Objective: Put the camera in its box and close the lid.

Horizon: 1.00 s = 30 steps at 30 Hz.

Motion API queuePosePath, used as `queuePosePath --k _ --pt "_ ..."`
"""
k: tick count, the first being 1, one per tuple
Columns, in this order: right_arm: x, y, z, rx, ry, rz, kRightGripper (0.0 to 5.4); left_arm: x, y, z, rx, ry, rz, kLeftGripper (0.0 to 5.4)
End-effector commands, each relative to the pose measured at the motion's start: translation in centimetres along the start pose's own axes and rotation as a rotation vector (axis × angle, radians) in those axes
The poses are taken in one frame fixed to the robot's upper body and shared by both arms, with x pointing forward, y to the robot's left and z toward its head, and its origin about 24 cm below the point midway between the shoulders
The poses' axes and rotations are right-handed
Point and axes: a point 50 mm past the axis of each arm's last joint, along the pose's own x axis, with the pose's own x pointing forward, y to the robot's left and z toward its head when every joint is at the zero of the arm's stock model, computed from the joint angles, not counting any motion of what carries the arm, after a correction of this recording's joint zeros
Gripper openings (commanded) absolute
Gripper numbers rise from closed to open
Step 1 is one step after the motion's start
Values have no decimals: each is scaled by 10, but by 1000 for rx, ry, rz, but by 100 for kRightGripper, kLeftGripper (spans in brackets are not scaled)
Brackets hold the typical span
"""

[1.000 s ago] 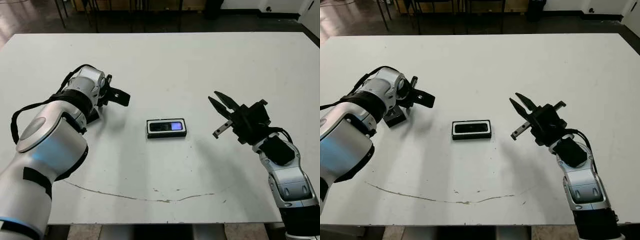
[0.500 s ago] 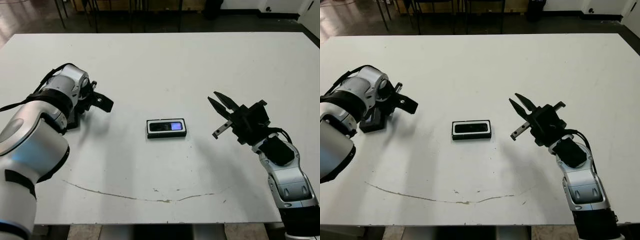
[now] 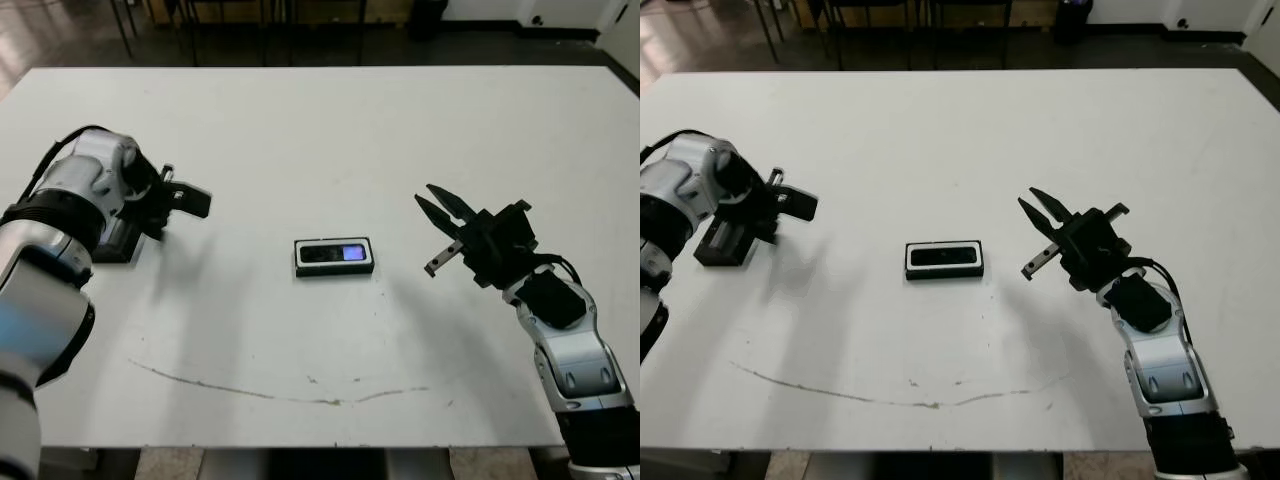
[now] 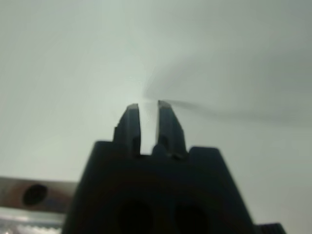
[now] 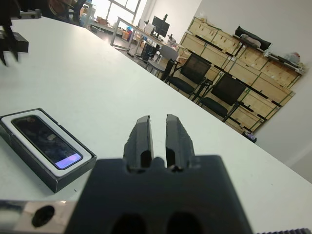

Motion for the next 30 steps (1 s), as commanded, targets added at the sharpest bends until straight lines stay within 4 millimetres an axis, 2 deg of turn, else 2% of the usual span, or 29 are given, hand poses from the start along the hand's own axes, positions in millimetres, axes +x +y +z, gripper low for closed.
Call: queuePosePath --k 1,5,8,12,15,20,24,30 --pt "-2 -1 -3 -16 18 10 1 -22 -3 14 -68 -198 126 0" --pt "-2 -1 -3 -22 15 13 1 -43 -17 22 -270 -508 319 0" --pt "-1 -2 -4 -18 19 15 1 -55 -33 22 -429 -652 522 0" --pt "1 -3 -6 -11 16 16 1 -76 -60 18 -625 -623 895 0" --pt "1 -4 -8 -2 15 17 0 -85 -80 6 -765 -544 1030 23" --pt "2 -4 -8 -1 28 27 0 -87 -108 -23 -990 -434 1063 130" --pt "3 -3 -10 -3 47 38 0 -81 -125 -36 -1047 -350 1051 227" --pt "6 -2 -10 -42 29 51 0 -71 -128 -44 -1134 -329 1060 370"
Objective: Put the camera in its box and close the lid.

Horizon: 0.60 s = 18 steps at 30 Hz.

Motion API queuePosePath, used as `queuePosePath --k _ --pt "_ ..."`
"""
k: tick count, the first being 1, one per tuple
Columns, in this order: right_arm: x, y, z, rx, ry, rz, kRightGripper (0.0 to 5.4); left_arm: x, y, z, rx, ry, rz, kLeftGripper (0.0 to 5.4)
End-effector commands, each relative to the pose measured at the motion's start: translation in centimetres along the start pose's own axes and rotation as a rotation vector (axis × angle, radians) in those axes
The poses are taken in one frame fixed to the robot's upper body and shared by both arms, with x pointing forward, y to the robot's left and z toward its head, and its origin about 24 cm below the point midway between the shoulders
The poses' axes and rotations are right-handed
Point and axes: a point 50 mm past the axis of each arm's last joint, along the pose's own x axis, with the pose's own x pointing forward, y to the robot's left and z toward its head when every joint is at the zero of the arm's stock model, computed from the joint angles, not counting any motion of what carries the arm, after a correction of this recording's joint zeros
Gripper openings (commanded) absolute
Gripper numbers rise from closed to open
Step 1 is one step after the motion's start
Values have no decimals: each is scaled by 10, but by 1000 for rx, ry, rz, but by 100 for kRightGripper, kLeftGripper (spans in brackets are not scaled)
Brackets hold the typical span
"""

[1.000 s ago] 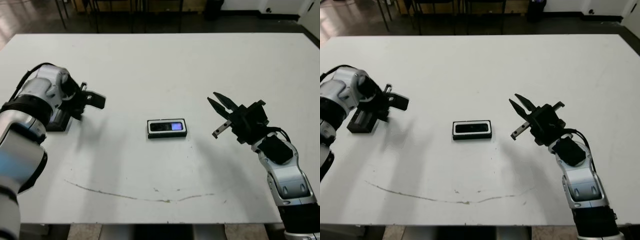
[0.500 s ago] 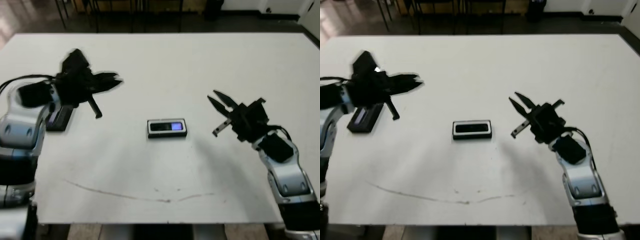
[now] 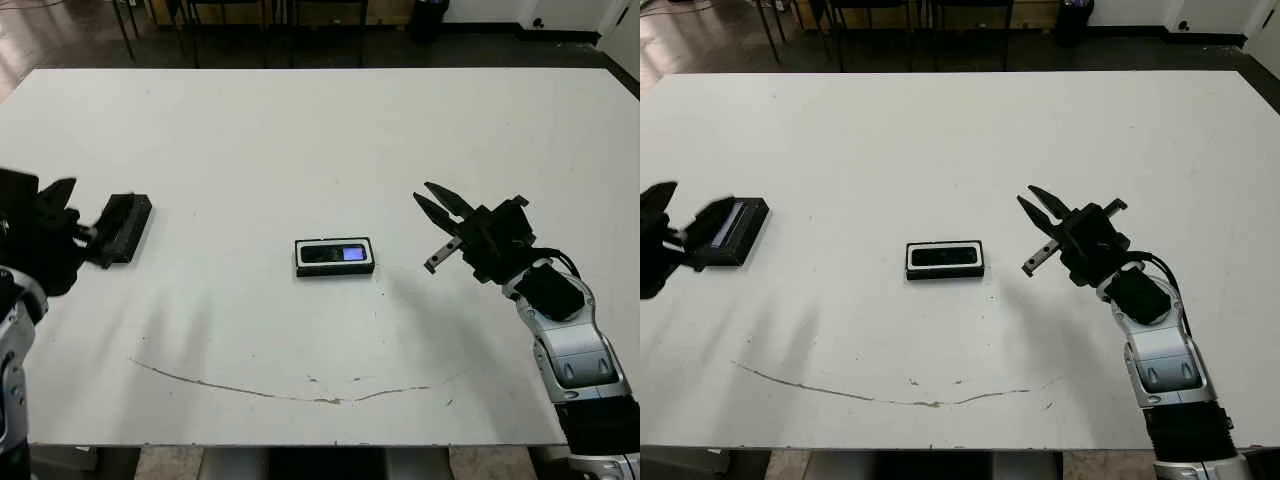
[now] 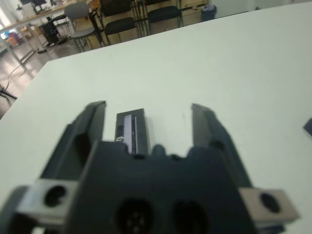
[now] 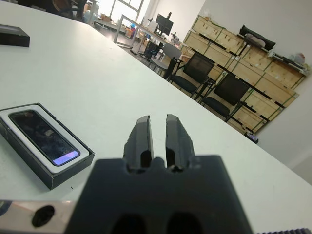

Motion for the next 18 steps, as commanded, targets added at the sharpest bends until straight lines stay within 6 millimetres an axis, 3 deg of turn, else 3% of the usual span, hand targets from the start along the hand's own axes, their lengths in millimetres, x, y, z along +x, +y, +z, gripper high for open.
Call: queuePosePath --k 1,7,18 --pt "-1 0 -4 -17 20 14 0 3 2 -11 -45 50 23 394" --pt "-5 1 -7 29 44 3 0 12 0 -17 -153 96 -30 534" --pt "-8 -2 -13 49 41 7 0 30 -10 -39 -182 166 -12 538"
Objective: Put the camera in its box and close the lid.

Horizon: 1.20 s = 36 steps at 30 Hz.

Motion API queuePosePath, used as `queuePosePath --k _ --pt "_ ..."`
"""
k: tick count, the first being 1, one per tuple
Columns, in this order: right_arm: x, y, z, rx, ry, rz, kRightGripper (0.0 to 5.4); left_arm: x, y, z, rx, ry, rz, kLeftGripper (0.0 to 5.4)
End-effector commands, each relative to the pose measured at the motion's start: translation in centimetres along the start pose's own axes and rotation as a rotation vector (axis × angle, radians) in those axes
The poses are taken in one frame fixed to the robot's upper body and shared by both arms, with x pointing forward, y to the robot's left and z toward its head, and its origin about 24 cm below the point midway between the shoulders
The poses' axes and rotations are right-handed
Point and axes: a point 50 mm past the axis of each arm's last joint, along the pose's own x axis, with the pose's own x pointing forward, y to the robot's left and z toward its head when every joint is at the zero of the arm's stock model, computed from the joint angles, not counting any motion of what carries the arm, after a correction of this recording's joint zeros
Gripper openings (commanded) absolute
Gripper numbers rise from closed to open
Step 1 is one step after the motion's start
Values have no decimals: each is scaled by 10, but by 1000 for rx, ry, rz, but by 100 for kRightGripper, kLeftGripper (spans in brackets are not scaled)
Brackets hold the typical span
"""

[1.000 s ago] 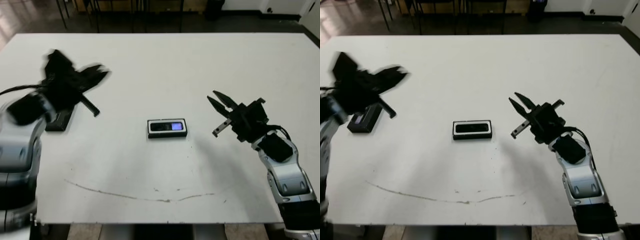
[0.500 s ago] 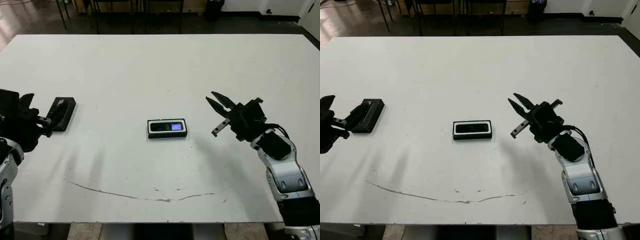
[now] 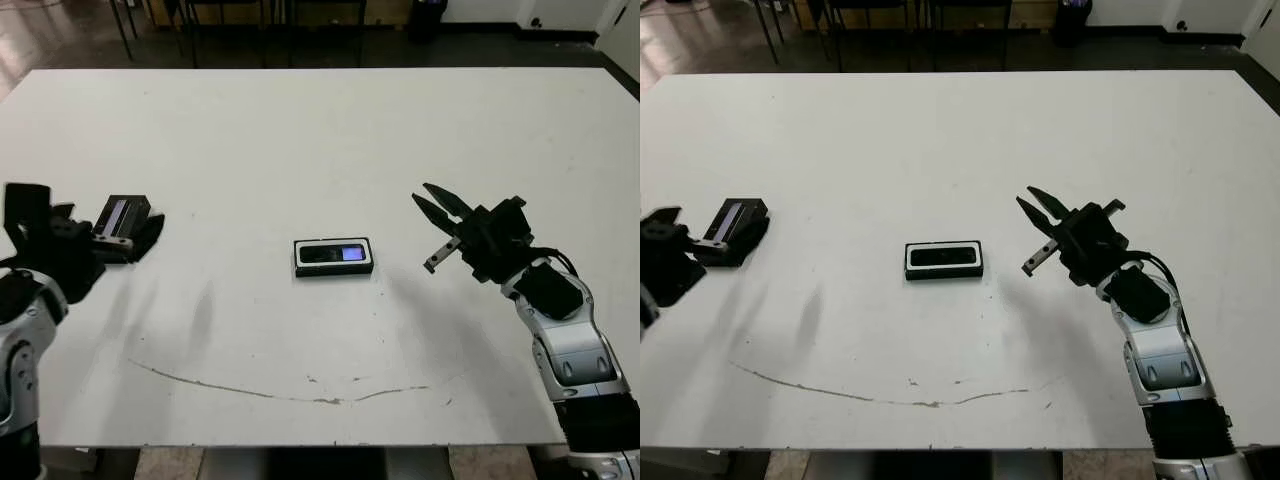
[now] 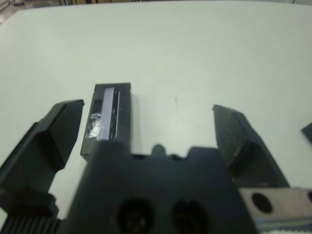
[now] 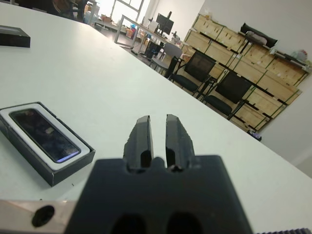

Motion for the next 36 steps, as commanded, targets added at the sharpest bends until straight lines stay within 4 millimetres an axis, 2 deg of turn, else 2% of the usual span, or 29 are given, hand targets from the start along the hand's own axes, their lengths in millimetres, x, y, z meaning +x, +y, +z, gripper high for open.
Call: queuePosePath --k 1,9,19,26,32,36 --pt "-6 -1 -8 8 35 6 0 6 3 -12 -16 40 32 538" --pt "-8 -4 -11 20 37 11 0 12 14 -31 0 108 105 538" --pt "-8 -5 -12 9 30 17 0 17 25 -43 15 151 160 538" --pt "-10 -5 -13 -2 41 21 0 20 22 -50 -13 169 73 538" --pt "-12 -5 -15 -6 46 18 0 26 16 -56 -79 163 74 538" --pt "-14 -6 -14 -11 54 20 0 30 13 -61 -91 151 87 492"
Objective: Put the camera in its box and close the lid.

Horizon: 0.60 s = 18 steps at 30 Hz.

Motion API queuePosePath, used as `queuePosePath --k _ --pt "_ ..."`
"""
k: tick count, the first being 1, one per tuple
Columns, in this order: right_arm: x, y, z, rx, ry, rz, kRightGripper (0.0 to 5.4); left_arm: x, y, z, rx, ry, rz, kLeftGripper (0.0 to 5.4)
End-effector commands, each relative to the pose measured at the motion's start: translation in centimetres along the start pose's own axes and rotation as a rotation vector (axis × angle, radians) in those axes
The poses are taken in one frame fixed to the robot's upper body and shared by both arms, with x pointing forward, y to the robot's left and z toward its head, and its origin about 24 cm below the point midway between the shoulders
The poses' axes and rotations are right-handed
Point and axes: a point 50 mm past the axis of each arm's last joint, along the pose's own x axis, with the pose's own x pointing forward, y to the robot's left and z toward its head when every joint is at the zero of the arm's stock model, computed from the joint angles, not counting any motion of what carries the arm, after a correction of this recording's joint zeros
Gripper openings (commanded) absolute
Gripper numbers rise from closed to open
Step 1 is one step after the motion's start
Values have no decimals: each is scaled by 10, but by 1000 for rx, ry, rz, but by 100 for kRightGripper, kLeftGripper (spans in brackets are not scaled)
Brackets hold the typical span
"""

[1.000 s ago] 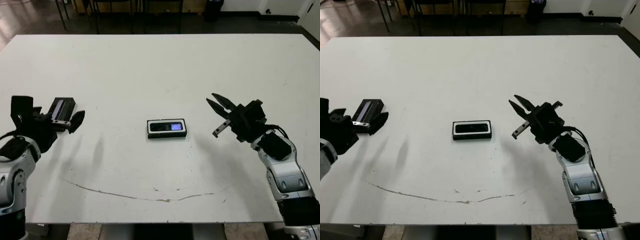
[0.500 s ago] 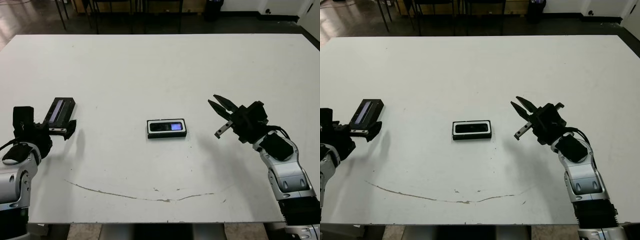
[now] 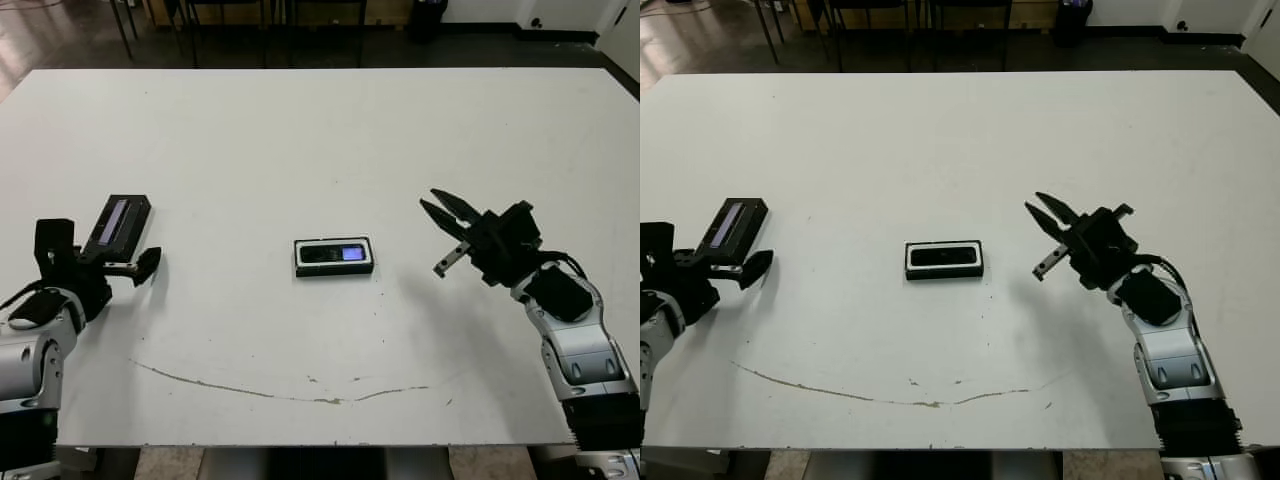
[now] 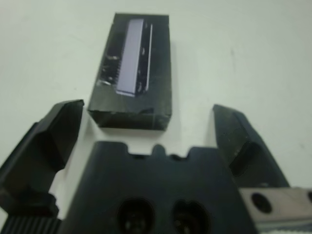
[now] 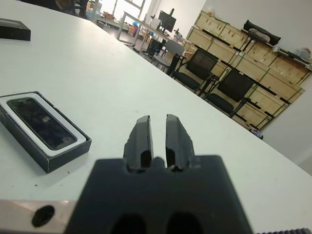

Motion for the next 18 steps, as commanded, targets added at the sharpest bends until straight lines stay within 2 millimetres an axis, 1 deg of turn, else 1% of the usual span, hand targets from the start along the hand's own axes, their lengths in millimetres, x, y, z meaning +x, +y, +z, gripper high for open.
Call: queuePosePath --k 1,13,15,18 --pt "-6 0 -5 -7 42 12 0 4 -1 -8 -6 7 15 468" --pt "-10 -2 -8 7 54 24 0 8 0 -20 52 -20 117 178" --pt "-10 -2 -8 3 58 26 0 9 1 -21 54 -31 130 144" --pt "-9 -2 -8 0 54 27 0 10 2 -23 46 -51 147 114"
